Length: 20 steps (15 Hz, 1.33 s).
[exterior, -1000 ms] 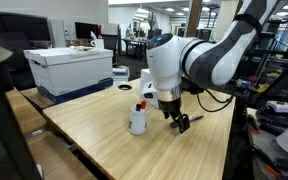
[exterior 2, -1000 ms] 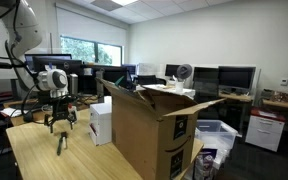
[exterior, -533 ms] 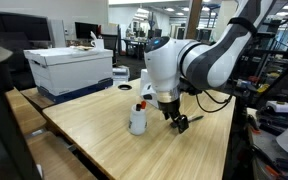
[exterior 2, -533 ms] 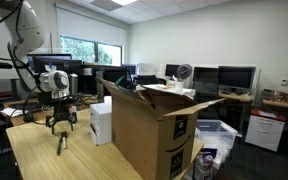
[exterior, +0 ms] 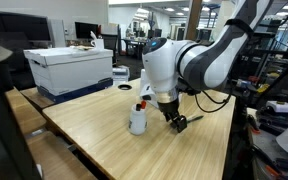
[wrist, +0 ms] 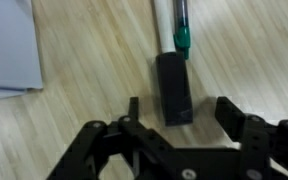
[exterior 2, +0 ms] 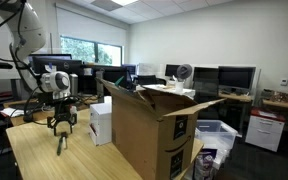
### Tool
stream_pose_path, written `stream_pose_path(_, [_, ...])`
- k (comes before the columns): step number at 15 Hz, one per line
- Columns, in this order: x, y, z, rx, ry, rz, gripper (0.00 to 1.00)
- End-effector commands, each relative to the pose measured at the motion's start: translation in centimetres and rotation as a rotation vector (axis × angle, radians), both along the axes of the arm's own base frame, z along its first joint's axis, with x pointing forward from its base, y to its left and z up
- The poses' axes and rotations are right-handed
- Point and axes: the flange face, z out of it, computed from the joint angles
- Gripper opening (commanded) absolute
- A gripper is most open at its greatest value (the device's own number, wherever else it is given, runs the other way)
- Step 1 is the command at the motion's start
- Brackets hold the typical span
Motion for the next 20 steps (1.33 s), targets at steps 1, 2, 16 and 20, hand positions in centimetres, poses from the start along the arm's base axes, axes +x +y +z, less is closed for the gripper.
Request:
stream_pose_path(1, [0.1, 0.4, -0.1, -0.018, 0.01, -0.008, 0.59])
stream_pose_path(2, [0.1, 0.6, -0.1, -0.019, 0.011, -0.006, 0.43])
stream_pose_path(16, [-0.3, 1.4, 2.1, 0.022, 0.024, -0.083, 0.05])
stream_pose_path(20, [-0.2, 2.4, 5.0, 0.091, 0.007, -0.149, 0.05])
